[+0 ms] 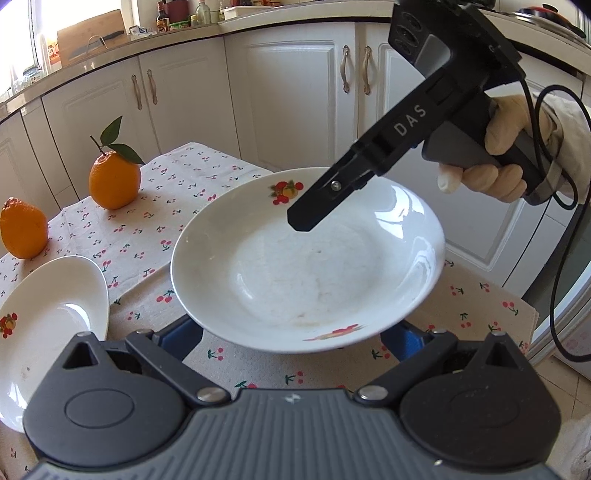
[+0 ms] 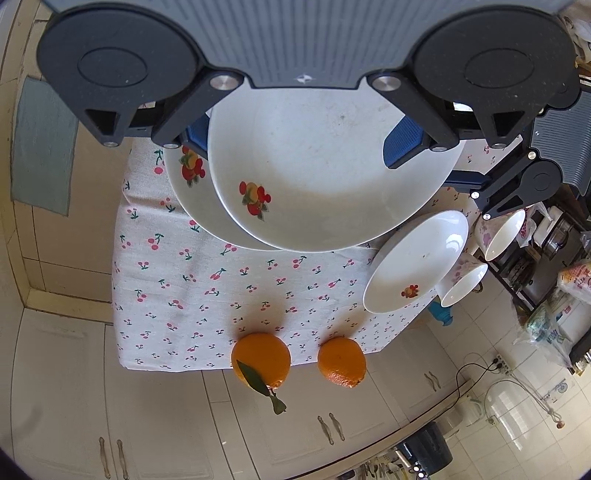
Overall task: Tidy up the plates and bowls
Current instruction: 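Lower the large plate onto the stained plate and open the right tool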
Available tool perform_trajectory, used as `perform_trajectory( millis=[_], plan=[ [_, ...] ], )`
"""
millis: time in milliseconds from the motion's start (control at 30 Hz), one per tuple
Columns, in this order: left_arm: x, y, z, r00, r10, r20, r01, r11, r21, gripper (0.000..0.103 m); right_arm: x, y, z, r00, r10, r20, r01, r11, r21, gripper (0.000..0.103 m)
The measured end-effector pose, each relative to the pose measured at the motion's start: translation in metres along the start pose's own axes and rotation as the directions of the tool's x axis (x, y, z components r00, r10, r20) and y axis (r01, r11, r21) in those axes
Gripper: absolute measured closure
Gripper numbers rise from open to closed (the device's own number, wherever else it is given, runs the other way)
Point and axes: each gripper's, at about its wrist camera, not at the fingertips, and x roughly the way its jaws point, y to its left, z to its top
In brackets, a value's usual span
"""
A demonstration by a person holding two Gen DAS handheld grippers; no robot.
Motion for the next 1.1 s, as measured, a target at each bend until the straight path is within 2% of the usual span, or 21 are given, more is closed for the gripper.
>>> perform_trajectory(
  millis=[267,533,933,1100],
  plan=[
    [0.004,0.004,0.001,1.000,0.013,0.005,-0.013,1.000,-0.001,0.002,-0.003,-0.001,-0.003,1.000,0.000,0.006,0.000,1.000,0.010,0.007],
    [0.004,0.007,0.001,1.000,-0.007,0.011,0.007,1.000,-0.004,0.001,-0.008,-0.002,-0.007,1.000,-0.004,0.008,0.003,1.000,0.021,0.008],
    [0.002,0.006,0.000,0.999,0.003,0.038,-0.004,1.000,0.017,0.000,-0.017,0.002,-0.015,0.999,-0.044,0.003,0.044,0.998,0.034,0.008],
    [0.003,0.011,-0.001,0.999,-0.011,0.040,0.012,1.000,-0.011,0.000,-0.022,0.002,-0.017,0.998,-0.065,0.002,0.065,0.997,0.052,0.008]
  ],
)
